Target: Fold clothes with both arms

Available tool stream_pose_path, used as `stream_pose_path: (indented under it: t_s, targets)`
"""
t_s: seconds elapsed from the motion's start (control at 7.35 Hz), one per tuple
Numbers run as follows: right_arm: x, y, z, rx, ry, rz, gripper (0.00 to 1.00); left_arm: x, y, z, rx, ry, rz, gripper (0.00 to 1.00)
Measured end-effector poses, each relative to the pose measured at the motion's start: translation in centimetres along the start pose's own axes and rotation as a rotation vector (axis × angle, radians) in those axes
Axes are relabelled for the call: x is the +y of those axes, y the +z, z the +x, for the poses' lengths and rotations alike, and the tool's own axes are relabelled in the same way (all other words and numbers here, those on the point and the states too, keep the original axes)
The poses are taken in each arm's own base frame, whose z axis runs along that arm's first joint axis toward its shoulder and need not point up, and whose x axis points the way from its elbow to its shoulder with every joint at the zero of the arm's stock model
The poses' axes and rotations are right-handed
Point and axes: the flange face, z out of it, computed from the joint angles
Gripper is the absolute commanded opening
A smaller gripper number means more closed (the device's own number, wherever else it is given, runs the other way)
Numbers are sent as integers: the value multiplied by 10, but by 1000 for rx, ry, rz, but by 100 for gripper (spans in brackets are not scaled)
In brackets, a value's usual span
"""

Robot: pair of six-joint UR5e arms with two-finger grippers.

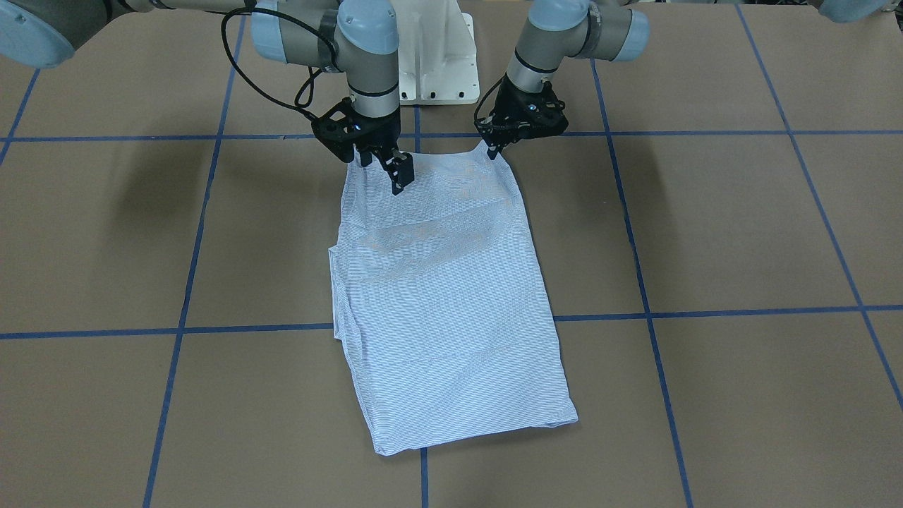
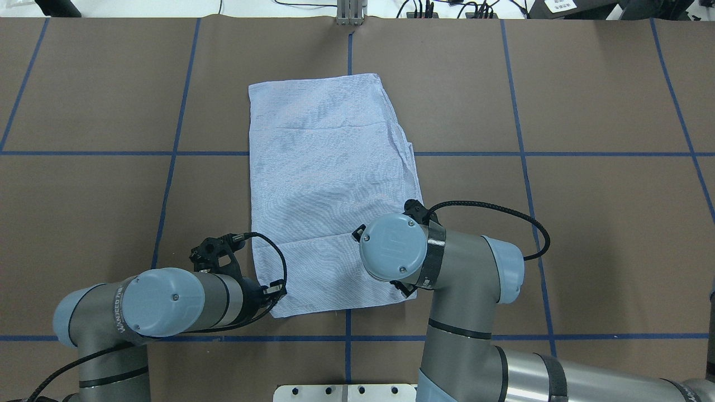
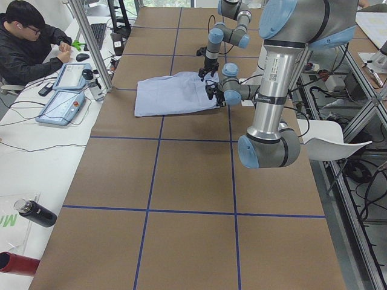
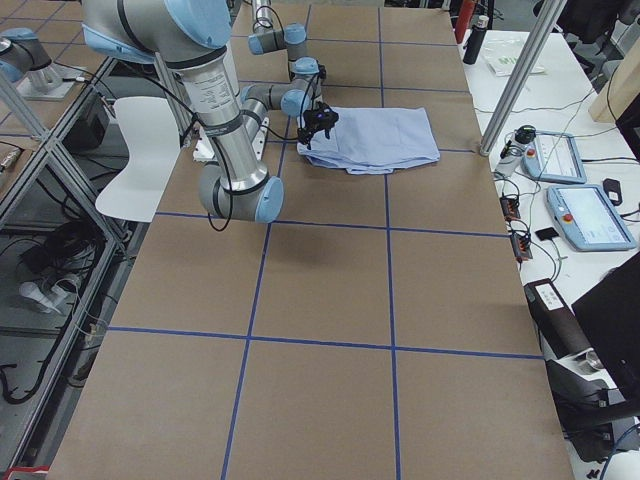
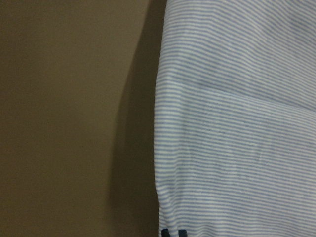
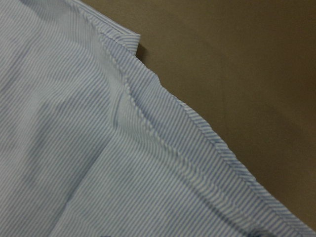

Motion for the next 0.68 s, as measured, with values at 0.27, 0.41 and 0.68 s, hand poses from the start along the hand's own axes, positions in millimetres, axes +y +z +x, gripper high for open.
stream_pose_path:
  t_s: [0.27, 0.41, 0.68]
  targets:
    - [2, 10, 12, 20, -7, 8, 99, 0, -1, 1, 1, 0, -1, 0]
    - [3, 14, 16, 27, -11, 11, 99, 0, -1, 1, 3, 0, -1, 0]
    - [9, 17, 20, 23, -21, 18, 97, -1, -2, 1, 4, 0, 1, 0]
